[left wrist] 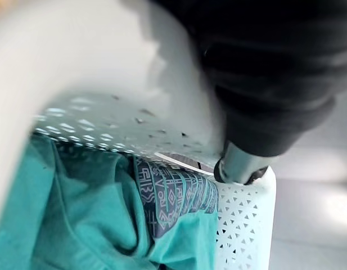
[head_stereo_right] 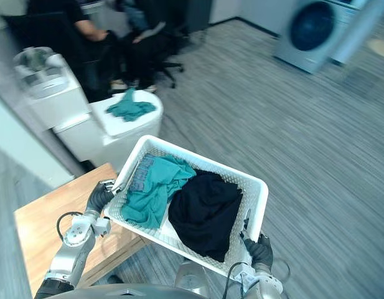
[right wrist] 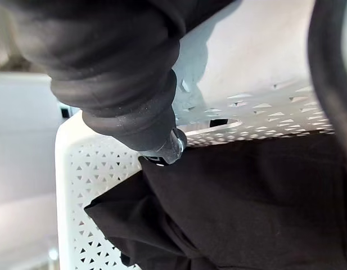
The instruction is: Pick up the laundry basket with both hands and put the clothes into the washing machine.
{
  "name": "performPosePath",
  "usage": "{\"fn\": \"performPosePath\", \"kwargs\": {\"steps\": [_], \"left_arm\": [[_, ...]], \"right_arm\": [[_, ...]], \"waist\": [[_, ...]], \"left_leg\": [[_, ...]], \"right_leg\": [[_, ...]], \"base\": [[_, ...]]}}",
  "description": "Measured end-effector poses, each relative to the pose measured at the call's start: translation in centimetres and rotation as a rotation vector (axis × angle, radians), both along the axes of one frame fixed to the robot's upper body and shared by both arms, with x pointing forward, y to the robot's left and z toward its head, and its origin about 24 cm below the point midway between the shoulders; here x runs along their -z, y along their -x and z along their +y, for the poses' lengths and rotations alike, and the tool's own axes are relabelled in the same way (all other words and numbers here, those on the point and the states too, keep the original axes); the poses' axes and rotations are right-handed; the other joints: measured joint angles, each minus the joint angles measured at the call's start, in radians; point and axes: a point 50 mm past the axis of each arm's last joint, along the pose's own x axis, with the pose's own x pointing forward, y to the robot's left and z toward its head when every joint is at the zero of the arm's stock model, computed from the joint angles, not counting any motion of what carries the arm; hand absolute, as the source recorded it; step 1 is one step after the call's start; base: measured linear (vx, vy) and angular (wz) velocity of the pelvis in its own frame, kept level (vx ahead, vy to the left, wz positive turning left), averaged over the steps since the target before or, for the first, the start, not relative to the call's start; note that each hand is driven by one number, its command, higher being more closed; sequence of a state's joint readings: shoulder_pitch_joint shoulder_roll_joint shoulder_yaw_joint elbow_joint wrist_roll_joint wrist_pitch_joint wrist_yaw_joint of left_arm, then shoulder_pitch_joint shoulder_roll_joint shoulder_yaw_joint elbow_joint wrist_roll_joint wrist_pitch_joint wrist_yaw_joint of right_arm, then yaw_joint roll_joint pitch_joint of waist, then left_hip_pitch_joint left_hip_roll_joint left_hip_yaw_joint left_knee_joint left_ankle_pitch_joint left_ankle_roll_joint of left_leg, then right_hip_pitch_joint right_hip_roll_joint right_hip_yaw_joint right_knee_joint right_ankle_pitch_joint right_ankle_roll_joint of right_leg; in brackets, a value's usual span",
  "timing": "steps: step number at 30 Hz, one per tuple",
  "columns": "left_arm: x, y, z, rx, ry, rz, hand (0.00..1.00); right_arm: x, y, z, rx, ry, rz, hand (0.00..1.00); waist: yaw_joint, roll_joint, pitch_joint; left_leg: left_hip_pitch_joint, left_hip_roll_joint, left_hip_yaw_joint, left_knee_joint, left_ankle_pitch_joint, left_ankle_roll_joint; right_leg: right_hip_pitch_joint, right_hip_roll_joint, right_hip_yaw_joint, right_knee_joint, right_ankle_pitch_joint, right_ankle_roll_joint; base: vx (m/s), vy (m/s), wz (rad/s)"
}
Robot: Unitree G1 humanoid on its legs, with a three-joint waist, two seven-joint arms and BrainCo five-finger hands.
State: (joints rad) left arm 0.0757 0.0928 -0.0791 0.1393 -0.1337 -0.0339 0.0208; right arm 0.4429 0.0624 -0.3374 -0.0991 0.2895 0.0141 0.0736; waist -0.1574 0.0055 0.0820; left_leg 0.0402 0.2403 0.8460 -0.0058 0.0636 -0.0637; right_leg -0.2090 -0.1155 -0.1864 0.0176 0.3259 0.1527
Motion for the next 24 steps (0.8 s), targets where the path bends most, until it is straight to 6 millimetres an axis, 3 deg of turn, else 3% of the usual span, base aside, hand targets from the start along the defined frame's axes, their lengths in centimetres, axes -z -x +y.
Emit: {"fn": "performPosePath", "kwargs": {"steps": [1,2,3,4,5,6,7,8,9,11,13,17,18,20,21,22,23,24], "left_arm": [[-0.1,-0.2,0.5,-0.030,0.015,-0.010,1.00],[-0.6,-0.4,0.5,-0.048,0.028,-0.035,1.00],[-0.6,-0.1,0.8,-0.062,0.039,-0.039,1.00],[-0.4,0.2,1.6,-0.098,0.058,-0.037,1.00],[-0.2,0.2,1.9,-0.134,0.083,-0.027,1.00],[0.2,0.3,2.1,-0.169,0.113,-0.009,1.00],[0.5,0.5,2.1,-0.179,0.131,0.001,1.00],[0.6,0.4,1.8,-0.186,0.158,0.003,1.00],[0.6,0.4,2.2,-0.208,0.175,0.000,1.00],[1.0,0.8,2.5,-0.241,0.192,0.019,1.00],[1.2,0.8,2.4,-0.246,0.201,0.028,1.00],[1.7,0.9,2.1,-0.237,0.207,0.050,1.00],[2.0,1.0,2.0,-0.239,0.217,0.062,1.00],[2.6,1.4,2.1,-0.252,0.229,0.088,1.00],[3.0,2.0,2.3,-0.272,0.230,0.104,1.00],[3.3,2.6,2.4,-0.295,0.248,0.118,1.00],[3.5,3.0,2.4,-0.308,0.255,0.124,1.00],[3.4,3.6,2.5,-0.327,0.266,0.121,1.00]], "right_arm": [[-0.2,-0.7,0.6,-0.005,-0.016,-0.025,1.00],[-0.1,-0.9,0.8,-0.007,-0.023,-0.024,1.00],[0.1,-1.1,1.0,-0.019,-0.025,-0.023,1.00],[0.3,-2.3,1.4,-0.056,-0.028,-0.032,1.00],[0.0,-3.8,1.5,-0.095,-0.013,-0.049,1.00],[-0.4,-5.8,1.4,-0.146,0.016,-0.069,1.00],[-0.6,-6.5,1.2,-0.161,0.032,-0.076,1.00],[-0.8,-7.2,1.2,-0.184,0.046,-0.082,1.00],[-0.8,-7.7,1.4,-0.194,0.049,-0.082,1.00],[-1.0,-8.5,1.5,-0.246,0.090,-0.065,1.00],[-0.8,-8.3,1.6,-0.247,0.086,-0.056,1.00],[-1.0,-8.1,1.4,-0.240,0.093,-0.061,1.00],[-0.9,-7.9,1.4,-0.240,0.093,-0.056,1.00],[-0.8,-7.8,1.5,-0.246,0.092,-0.050,1.00],[-1.0,-7.9,1.8,-0.261,0.100,-0.058,1.00],[-1.6,-8.1,2.0,-0.283,0.117,-0.077,1.00],[-1.9,-8.2,2.0,-0.292,0.127,-0.086,1.00],[-2.2,-8.3,2.1,-0.311,0.141,-0.095,1.00]], "waist": [[-0.012,0.016,0.004],[-0.015,0.008,-0.002],[-0.013,-0.009,-0.012],[-0.008,-0.064,-0.040],[-0.006,-0.071,-0.039],[0.020,-0.045,-0.036],[0.041,-0.023,-0.038],[0.037,-0.034,-0.040],[0.046,-0.052,-0.030],[0.051,0.020,-0.013],[0.043,0.034,-0.012],[0.033,0.033,-0.012],[0.036,0.034,-0.008],[0.049,0.034,-0.002],[0.062,0.039,0.015],[0.078,0.045,0.027],[0.086,0.044,0.033],[0.099,0.039,0.046]], "left_leg": [[0.004,0.057,0.061,0.025,-0.004,0.007],[0.036,0.073,0.107,0.033,-0.001,0.013],[0.045,0.070,0.124,0.041,-0.002,0.012],[0.047,0.063,0.168,0.088,-0.017,0.008],[0.041,0.071,0.178,0.116,-0.031,0.008],[0.012,0.080,0.170,0.120,-0.061,0.023],[0.006,0.110,0.174,0.114,-0.055,0.023],[0.003,0.119,0.209,0.175,-0.048,0.005],[0.002,0.130,0.235,0.254,-0.077,0.006],[-0.006,0.215,0.265,0.301,-0.074,0.016],[-0.001,0.250,0.278,0.317,-0.063,0.008],[0.000,0.336,0.288,0.370,-0.058,0.004],[0.009,0.375,0.294,0.407,-0.062,0.028],[0.016,0.425,0.265,0.485,-0.065,0.126],[-0.025,0.439,0.116,0.577,-0.069,0.166],[-0.085,0.383,-0.069,0.672,-0.132,0.132],[-0.116,0.326,-0.150,0.705,-0.173,0.103],[-0.152,0.231,-0.242,0.723,-0.226,0.090]], "right_leg": [[-0.042,-0.005,-0.156,0.229,-0.186,-0.148],[-0.031,-0.076,-0.284,0.479,-0.346,-0.191],[-0.014,-0.122,-0.332,0.544,-0.372,-0.189],[-0.003,-0.168,-0.398,0.556,-0.410,-0.178],[-0.008,-0.170,-0.479,0.548,-0.397,-0.218],[-0.013,-0.095,-0.480,0.416,-0.346,-0.219],[0.001,-0.062,-0.486,0.388,-0.397,-0.227],[0.033,-0.122,-0.491,0.507,-0.528,-0.220],[0.083,-0.106,-0.461,0.404,-0.578,-0.147],[0.091,-0.006,-0.428,0.307,-0.485,-0.184],[0.094,0.034,-0.417,0.278,-0.477,-0.198],[0.114,0.119,-0.395,0.197,-0.480,-0.203],[0.131,0.149,-0.385,0.175,-0.477,-0.209],[0.155,0.183,-0.343,0.150,-0.467,-0.228],[0.175,0.201,-0.294,0.133,-0.460,-0.247],[0.176,0.205,-0.226,0.128,-0.459,-0.263],[0.173,0.204,-0.188,0.124,-0.457,-0.270],[0.174,0.203,-0.133,0.103,-0.448,-0.288]], "base": [[-0.13,-0.029,-1.56],[-0.09,-0.038,-1.28],[-0.06,-0.108,-1.27],[-0.04,-0.144,-1.28],[-0.20,-0.259,-1.86],[-0.18,-0.180,-1.69],[-0.26,-0.257,-1.59],[-0.11,-0.273,-1.12],[-0.16,-0.324,-0.87],[-0.14,-0.183,-0.80],[-0.11,-0.085,-0.42],[-0.09,-0.104,-0.23],[-0.05,-0.132,-0.36],[-0.02,-0.080,-0.58],[-0.01,-0.024,-1.01],[-0.02,0.005,-1.13],[0.00,0.062,-1.12],[0.00,0.073,-1.23]]}}
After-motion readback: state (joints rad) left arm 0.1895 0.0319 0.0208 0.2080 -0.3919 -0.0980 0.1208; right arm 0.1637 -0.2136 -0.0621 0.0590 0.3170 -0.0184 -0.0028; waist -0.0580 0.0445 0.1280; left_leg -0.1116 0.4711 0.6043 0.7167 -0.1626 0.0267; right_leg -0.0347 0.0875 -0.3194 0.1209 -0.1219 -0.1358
